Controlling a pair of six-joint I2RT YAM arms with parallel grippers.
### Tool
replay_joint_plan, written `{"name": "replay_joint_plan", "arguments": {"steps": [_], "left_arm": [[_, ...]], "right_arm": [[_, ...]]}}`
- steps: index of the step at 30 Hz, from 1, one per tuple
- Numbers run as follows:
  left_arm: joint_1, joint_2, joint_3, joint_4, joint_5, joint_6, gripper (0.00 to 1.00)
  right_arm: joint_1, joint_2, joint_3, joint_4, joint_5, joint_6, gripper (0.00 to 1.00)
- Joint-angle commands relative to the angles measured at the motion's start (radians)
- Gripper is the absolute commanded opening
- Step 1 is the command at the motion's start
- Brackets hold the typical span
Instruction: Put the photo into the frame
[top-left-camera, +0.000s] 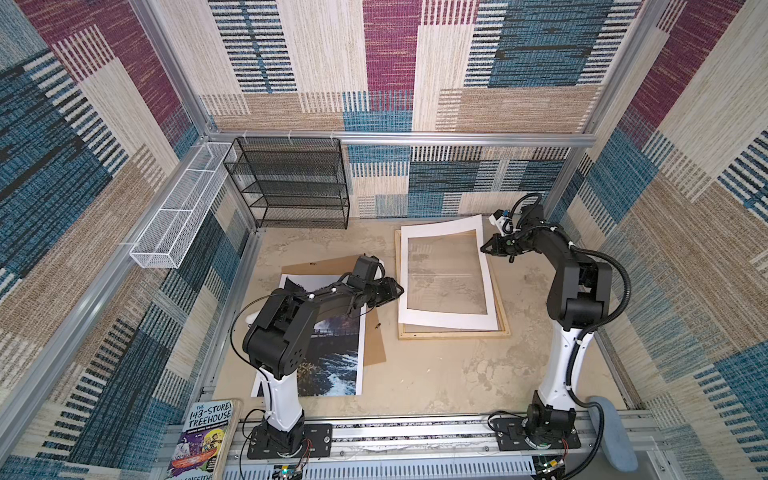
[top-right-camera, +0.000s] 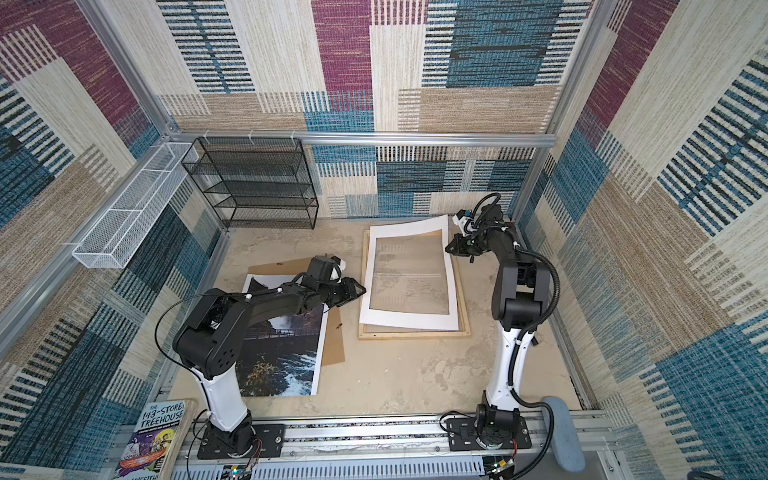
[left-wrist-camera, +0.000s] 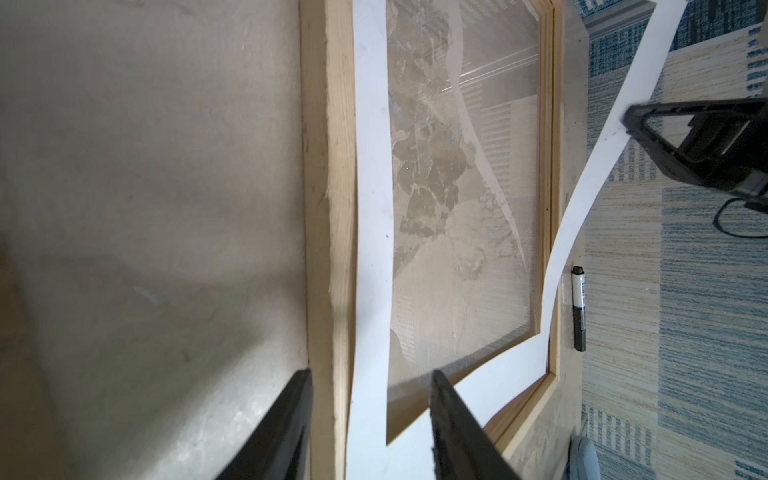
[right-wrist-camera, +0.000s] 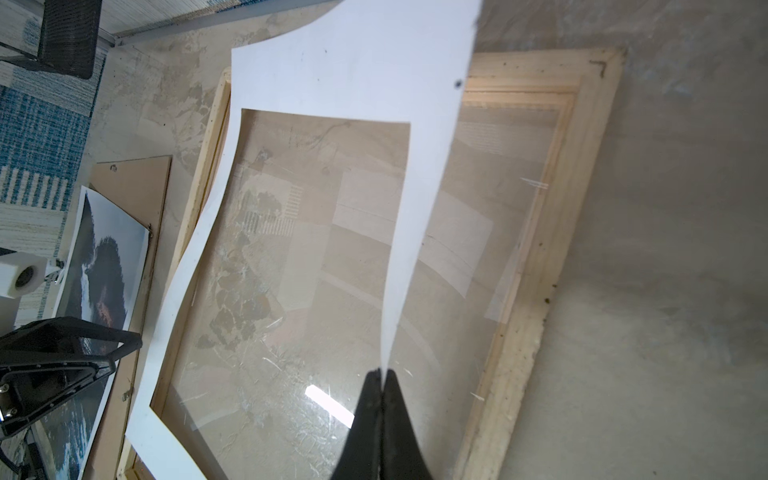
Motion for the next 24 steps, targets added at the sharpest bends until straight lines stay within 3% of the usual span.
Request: {"name": "replay_joint_plan", "arguments": {"steps": [1, 24], "left_arm": [[-0.001, 0.003, 0.005, -0.006, 0.007, 0.033, 0.49], [-0.003, -0.004, 0.036, -0.070, -0.001, 0.067, 0.46]], "right_arm": [[0.000, 0.017, 0.038, -0.051, -0.016, -0.054, 0.02], [-0.017, 0.094, 0.211, -0.225, -0.019, -0.203, 0.03]]}}
